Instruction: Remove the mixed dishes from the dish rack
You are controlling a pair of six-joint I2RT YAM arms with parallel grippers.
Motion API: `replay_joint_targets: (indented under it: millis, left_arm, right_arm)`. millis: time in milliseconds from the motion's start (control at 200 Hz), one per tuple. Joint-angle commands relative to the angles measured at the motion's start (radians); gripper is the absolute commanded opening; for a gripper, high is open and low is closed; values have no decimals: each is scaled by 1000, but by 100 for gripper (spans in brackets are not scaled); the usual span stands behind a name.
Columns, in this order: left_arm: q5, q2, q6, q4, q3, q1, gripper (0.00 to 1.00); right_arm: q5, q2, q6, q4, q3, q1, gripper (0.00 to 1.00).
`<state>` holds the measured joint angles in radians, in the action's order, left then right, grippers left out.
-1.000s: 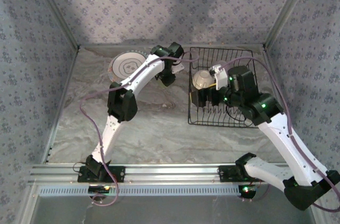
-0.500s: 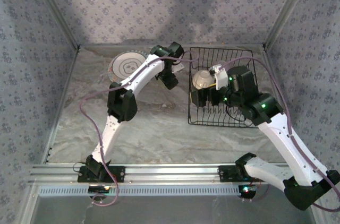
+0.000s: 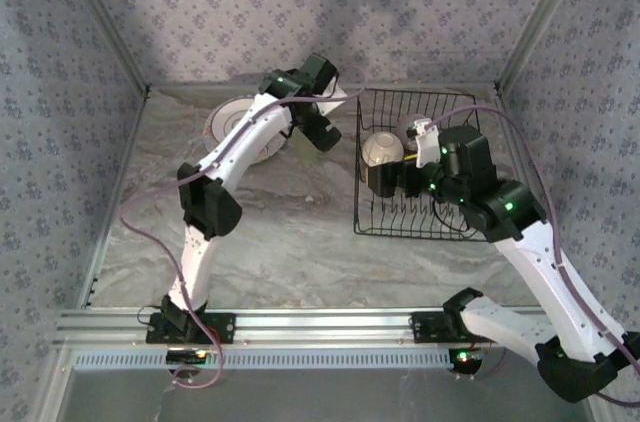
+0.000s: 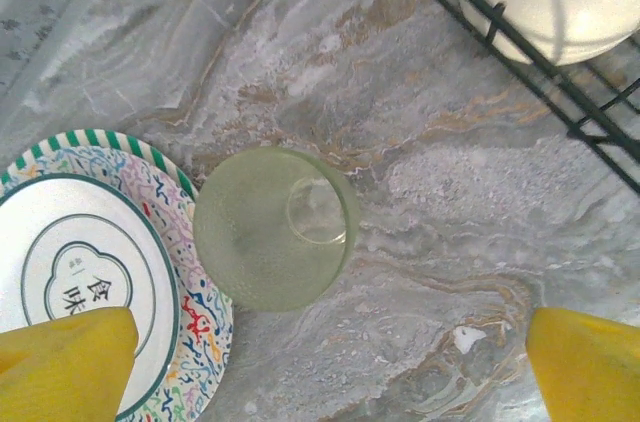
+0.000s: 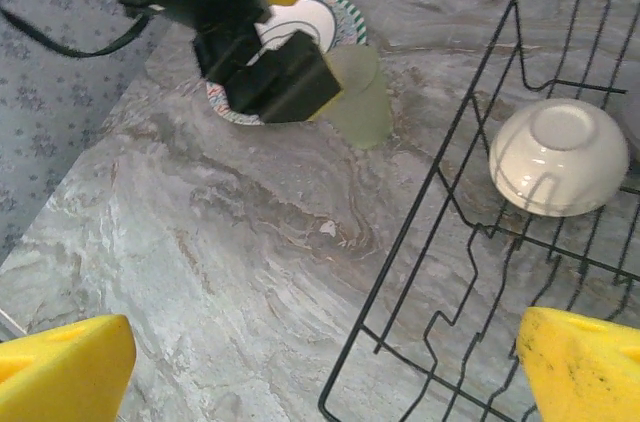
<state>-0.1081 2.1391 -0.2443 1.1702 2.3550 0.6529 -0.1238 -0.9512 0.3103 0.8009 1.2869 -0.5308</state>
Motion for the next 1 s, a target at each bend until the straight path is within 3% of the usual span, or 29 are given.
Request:
replay_joint_targets:
  millis: [0, 160, 335, 625, 740, 994]
  left_arm:
    - [48, -117, 52, -25, -45, 5, 99]
    - [86, -296, 151, -98, -210, 5, 99]
    - [219, -547, 327, -233, -499, 5, 99]
    - [472, -902, 535, -430, -918, 4, 99]
    - [524, -997, 561, -483, -1024, 4, 99]
    - [564, -1077, 551, -534, -1137, 0, 99]
  right_arm:
    - [117, 10, 39, 127, 72, -3, 100]
    - [231, -35, 85, 268, 125, 25, 100]
    - [266, -52, 36, 308, 123, 85, 100]
    - [169, -135, -13, 253, 4, 377, 100]
    - [129, -162, 17, 171, -68, 455, 100]
    - [189, -303, 174, 79, -103, 569, 100]
